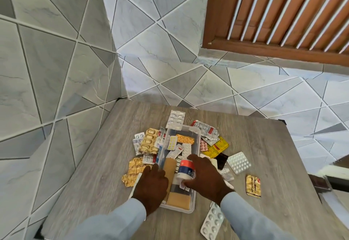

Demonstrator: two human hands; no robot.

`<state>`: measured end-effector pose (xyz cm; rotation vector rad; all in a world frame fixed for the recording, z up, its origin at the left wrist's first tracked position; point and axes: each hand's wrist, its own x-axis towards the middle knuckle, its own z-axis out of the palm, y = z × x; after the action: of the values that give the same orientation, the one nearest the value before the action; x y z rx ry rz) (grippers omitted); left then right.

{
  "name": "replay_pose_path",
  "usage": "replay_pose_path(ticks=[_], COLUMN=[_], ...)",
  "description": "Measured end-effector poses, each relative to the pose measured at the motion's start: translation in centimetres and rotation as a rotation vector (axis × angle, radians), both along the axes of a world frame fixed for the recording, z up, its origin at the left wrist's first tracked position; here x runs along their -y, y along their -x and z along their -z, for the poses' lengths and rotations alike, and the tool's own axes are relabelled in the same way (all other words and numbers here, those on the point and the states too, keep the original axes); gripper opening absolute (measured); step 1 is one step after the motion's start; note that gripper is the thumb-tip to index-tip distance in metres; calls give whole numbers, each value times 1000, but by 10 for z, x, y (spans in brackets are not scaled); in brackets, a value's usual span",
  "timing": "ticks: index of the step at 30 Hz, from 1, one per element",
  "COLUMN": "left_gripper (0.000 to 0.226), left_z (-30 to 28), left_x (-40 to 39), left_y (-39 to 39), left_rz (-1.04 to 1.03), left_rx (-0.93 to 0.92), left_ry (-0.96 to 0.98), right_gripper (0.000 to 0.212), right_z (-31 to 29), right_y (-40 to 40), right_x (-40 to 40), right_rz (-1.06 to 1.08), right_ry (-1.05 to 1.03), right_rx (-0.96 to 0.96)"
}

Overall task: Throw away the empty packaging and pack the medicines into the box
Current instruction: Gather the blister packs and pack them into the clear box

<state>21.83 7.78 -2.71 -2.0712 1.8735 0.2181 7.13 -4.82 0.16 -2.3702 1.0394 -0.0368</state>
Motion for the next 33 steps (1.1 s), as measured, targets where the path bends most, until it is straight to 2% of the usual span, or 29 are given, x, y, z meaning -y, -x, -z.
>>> replay_pose_path(ticks=[3, 6, 9, 14, 17, 19, 23, 28, 33], left_gripper=[30, 9, 17, 11, 10, 13, 28, 31, 41], left_z=[2, -5, 0, 0, -3, -7, -15, -22, -26], left_x=[-2, -3, -4, -6, -2, 2, 15, 38, 71], left_y=[-8, -16, -23, -31, -36, -40, -42, -13, 24], left_rz=[-35, -45, -74, -88, -112, -126, -140, -131, -134], left_rx=[-3, -96, -169, -223, -316, -353, -448, -603, -680], left_ry=[74, 156, 293, 461, 481, 490, 478, 502, 424], right_gripper=[77, 64, 55, 59, 67, 69, 54, 52, 59], right_z=[7, 13, 17, 22, 19, 14, 8, 16, 34], right_y=[-8, -16, -19, -21, -22, -19, 11, 68, 102], right_x=[-3, -6, -13, -20, -23, -24, -8, 13, 24], right_rz=[-77, -187, -290, -254, -245, -175, 133, 494, 492], right_ry=[72, 188, 299, 340, 295, 228, 174, 0, -109], right_rx=[-99, -244, -380, -448, -443, -349, -74, -28, -77])
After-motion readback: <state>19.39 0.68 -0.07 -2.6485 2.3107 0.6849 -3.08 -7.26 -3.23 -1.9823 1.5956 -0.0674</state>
